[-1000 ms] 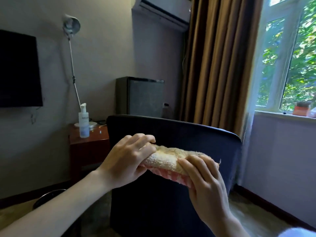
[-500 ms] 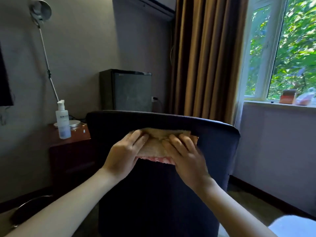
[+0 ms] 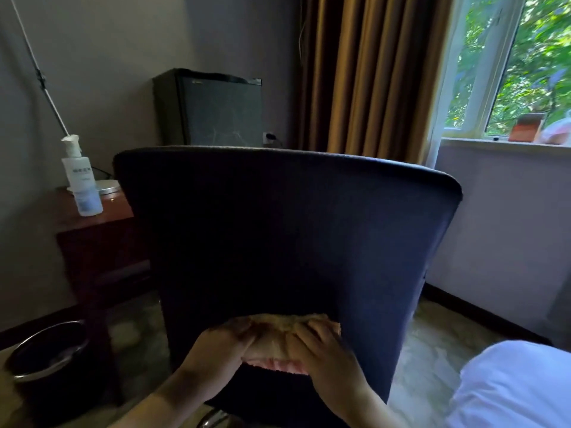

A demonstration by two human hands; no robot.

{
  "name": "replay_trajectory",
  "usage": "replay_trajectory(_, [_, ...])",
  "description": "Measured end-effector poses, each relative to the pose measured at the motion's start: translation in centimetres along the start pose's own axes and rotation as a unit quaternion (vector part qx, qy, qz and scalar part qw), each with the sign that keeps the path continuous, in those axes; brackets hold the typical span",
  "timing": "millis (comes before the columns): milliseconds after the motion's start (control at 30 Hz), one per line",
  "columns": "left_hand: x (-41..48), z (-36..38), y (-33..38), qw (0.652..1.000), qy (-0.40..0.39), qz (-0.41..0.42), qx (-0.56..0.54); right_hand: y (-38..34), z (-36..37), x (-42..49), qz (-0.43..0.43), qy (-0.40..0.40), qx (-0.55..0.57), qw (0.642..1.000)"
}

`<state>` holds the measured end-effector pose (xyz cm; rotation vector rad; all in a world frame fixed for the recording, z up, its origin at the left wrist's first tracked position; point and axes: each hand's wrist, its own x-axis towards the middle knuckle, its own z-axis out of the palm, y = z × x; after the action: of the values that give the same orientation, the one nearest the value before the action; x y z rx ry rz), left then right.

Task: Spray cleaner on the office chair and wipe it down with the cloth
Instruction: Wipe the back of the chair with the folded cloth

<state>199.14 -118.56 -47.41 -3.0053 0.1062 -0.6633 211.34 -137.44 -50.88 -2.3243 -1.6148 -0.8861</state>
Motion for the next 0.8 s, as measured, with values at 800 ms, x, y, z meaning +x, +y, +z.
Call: replay_trajectory(800, [12.6,-7.7,9.0,0.942,0.302,0.122,0.077,12.4,-12.5,-0.9,0.08,0.304,-0.036,0.949])
